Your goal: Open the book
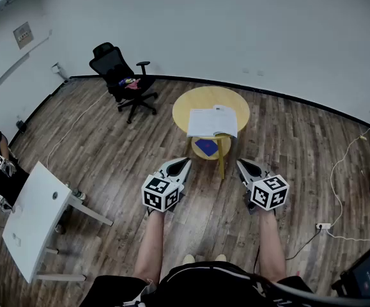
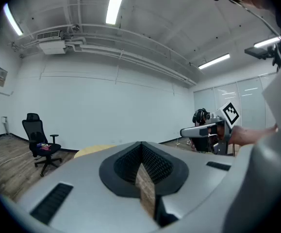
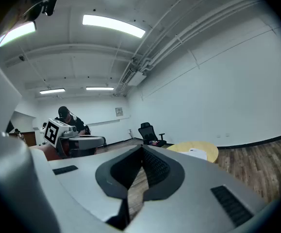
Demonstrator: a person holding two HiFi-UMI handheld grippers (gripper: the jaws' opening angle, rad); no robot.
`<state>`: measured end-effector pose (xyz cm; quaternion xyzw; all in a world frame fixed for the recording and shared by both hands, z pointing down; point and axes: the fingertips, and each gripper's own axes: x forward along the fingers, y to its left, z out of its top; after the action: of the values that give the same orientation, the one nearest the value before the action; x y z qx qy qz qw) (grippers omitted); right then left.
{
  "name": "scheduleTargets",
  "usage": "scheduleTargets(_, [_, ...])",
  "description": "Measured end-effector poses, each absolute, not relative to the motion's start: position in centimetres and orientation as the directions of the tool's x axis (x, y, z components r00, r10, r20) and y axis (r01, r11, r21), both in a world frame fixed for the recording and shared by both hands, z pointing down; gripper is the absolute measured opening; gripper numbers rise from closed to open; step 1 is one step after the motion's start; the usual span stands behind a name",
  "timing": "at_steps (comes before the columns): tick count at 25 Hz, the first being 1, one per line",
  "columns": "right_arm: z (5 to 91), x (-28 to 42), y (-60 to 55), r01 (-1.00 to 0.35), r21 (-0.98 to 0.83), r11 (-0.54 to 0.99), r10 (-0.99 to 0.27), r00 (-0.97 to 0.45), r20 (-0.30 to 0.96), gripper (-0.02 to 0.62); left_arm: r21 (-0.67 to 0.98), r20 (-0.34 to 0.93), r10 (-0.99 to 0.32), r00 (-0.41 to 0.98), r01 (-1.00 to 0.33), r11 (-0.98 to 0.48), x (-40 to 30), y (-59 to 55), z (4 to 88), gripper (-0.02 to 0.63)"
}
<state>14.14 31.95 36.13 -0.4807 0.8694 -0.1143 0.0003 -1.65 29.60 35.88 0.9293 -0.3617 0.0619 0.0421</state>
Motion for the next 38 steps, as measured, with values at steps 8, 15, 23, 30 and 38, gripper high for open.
scheduleTargets(8, [36.3,13.9,31.0,-0.798,-0.194,0.571,-0.795,-0.596,0.112,-0.003,0.026,0.136,-0.71,0.691,-0.718,-0.695,-1.5,29.9,35.7,-0.002])
scheduleTargets(15, [37.2,10.6,28.4,-0.712,-0.207,0.671,-0.706,-0.699,0.113,-0.003,0.04,0.151,-0.804,0.576,-0.816,-0.577,-5.5,29.5,36.5,-0.002])
scheduleTargets(23, [37.2,8.5,27.2,-0.673,-0.216,0.707,-0.669,-0.736,0.102,-0.003,0.033,0.156,-0.839,0.522,-0.851,-0.524,-7.7,29.8,36.7,-0.002])
scheduleTargets(30, [38.4,7.3,24.1,-0.67,-0.215,0.711,-0.661,-0.74,0.121,-0.003,0.045,0.155,-0.84,0.519,-0.854,-0.519,-9.0,26.5,37.6,-0.002])
scheduleTargets(38, [40.2,5.3,12.8,-0.698,-0.222,0.681,-0.687,-0.714,0.135,-0.003,0.045,0.157,-0.813,0.561,-0.826,-0.561,-10.7,14.5,39.1,-0.002])
